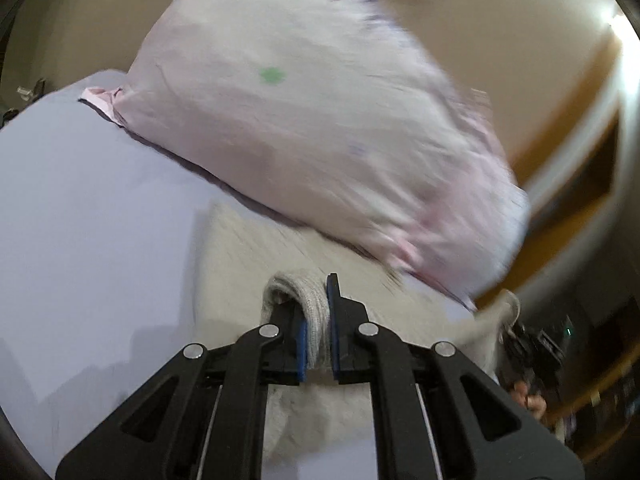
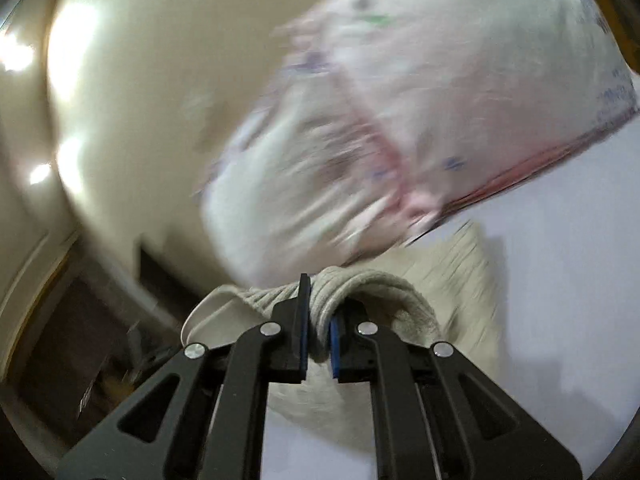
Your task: Fold small clothes
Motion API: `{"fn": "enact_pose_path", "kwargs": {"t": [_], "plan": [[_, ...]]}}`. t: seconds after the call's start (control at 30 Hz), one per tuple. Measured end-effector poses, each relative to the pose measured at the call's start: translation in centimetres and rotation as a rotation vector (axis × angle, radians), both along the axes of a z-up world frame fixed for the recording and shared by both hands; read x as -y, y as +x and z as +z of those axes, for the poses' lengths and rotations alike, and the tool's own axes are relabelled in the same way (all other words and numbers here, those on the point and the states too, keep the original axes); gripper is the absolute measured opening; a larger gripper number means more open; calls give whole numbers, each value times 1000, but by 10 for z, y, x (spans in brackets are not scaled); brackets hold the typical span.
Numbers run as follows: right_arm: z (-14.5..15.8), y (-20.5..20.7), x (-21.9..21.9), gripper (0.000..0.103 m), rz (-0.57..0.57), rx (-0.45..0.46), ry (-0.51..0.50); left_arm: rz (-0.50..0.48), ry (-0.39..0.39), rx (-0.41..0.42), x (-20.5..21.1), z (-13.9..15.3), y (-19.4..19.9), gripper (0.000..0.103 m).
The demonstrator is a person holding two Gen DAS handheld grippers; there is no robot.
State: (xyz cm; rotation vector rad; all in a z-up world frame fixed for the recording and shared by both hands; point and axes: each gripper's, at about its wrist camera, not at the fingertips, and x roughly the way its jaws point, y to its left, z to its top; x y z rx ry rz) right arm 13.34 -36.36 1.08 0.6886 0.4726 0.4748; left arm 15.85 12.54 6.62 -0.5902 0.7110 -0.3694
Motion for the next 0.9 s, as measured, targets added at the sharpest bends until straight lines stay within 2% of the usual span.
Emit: {"fn": "enact_pose_path", "kwargs": {"t": [0.13, 0.2, 0.23, 0.27, 0.3, 0.33, 0.37, 0.4, 0.43, 0.5, 0.63, 0.73, 0.77, 0.83, 0.87, 0.9], "plan": [[-39, 80, 1, 8, -104, -195, -6, 69, 8, -127, 5, -37, 64, 8], [-49, 97, -7, 13, -127, -258, -26, 64, -9, -174, 7, -49, 79, 8], [-49, 101, -8, 17, -131, -266, -28, 55, -11, -178, 8, -48, 84, 8], [-48, 105, -9, 34, -130, -265, -25, 30, -10, -176, 8, -47, 83, 11], [-45, 105, -9, 49, -135, -261, -23, 12, -13, -172, 8, -45, 83, 23], [-41, 101, -6, 77, -160, -235, -20, -6, -17, -166, 7, -42, 79, 32], [-35, 97, -5, 87, -187, -208, -17, -10, -7, -143, 2, -37, 69, 58], [-30, 91, -3, 89, -200, -180, -13, 1, 9, -120, -1, -30, 62, 89], [-26, 87, -1, 90, -195, -151, -8, 24, 32, -87, -6, -23, 50, 96], [-23, 80, -1, 93, -181, -129, -12, 14, 40, -80, -12, -20, 39, 97], [-27, 71, -2, 94, -126, -146, -14, -24, 16, -168, -15, -37, 31, 95], [-31, 73, -9, 94, -92, -168, -10, -70, 1, -234, -5, -56, 27, 79], [-32, 72, -11, 94, -83, -170, -9, -82, -11, -259, 0, -64, 28, 70], [-35, 66, -13, 94, -60, -171, -1, -49, -3, -228, 4, -66, 23, 67], [-33, 64, -12, 94, -49, -168, 4, -33, -1, -222, 4, -66, 20, 62], [-32, 61, -11, 94, -35, -164, 10, 2, -9, -222, 3, -67, 19, 48]]}}
